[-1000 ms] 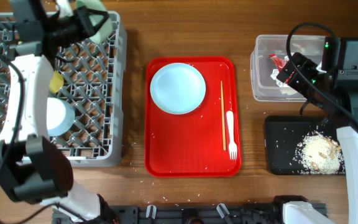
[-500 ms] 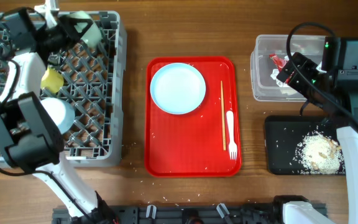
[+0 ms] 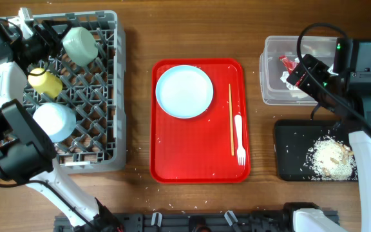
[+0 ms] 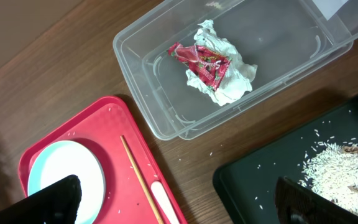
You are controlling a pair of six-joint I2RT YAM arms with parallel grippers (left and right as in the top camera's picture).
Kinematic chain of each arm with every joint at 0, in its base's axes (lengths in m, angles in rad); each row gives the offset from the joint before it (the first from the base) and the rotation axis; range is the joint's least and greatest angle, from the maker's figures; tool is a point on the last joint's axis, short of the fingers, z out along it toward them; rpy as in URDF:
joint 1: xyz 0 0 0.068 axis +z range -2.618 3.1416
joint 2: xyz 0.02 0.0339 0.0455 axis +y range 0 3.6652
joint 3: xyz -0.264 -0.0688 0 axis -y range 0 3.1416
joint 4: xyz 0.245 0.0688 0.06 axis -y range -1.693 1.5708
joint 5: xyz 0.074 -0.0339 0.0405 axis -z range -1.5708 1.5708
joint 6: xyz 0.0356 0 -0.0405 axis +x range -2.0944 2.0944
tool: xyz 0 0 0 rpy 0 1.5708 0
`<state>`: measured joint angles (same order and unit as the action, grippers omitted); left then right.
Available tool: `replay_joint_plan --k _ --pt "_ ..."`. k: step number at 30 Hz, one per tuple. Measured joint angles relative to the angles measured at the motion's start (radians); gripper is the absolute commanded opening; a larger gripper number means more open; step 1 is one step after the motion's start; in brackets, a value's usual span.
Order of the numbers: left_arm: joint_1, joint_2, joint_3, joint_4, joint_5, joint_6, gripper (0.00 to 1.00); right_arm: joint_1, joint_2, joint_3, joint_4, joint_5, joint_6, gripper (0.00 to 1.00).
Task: Sort waste into correct bins and load items into the dishwasher rack
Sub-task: 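Carry the green bowl over the rack and lower it in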
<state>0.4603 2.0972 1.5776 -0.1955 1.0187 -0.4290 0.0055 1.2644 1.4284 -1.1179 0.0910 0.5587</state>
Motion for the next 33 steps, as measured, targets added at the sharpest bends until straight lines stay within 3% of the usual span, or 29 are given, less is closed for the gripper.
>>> replay_joint_plan --k 2,6,7,8,11,15,20,26,33 --pt "0.004 -0.002 0.002 -0.043 -0.024 -0.002 0.78 0.0 0.0 0.0 0.001 0.0 0.0 1.0" --pt "0.049 -0.068 0.001 -0.179 -0.239 -0.003 0.77 0.0 0.0 0.0 -0.001 0.0 0.0 1.0" --pt "0.06 -0.1 0.0 -0.196 -0.288 -0.003 0.69 0.0 0.0 0.0 0.0 0.0 0.0 1.0" --pt "0.066 -0.135 0.0 -0.203 -0.327 -0.003 0.49 0.0 0.0 0.0 0.0 0.0 0.0 1.0" --pt "0.058 -0.237 0.002 -0.22 -0.399 -0.001 0.04 0.0 0.0 0.0 0.0 0.0 0.0 1.0" --pt "-0.072 -0.244 0.002 -0.264 -0.461 0.062 0.04 0.0 0.0 0.0 0.0 0.0 0.0 1.0" --pt "-0.336 -0.24 0.002 -0.266 -0.896 0.167 0.04 0.0 0.0 0.0 0.0 0.0 0.0 1.0" --pt "-0.333 -0.132 0.002 -0.253 -1.093 0.245 0.04 0.0 0.0 0.0 0.0 0.0 0.0 1.0" --pt "-0.283 -0.131 0.002 -0.272 -1.12 0.253 0.04 0.0 0.0 0.0 0.0 0.0 0.0 1.0"
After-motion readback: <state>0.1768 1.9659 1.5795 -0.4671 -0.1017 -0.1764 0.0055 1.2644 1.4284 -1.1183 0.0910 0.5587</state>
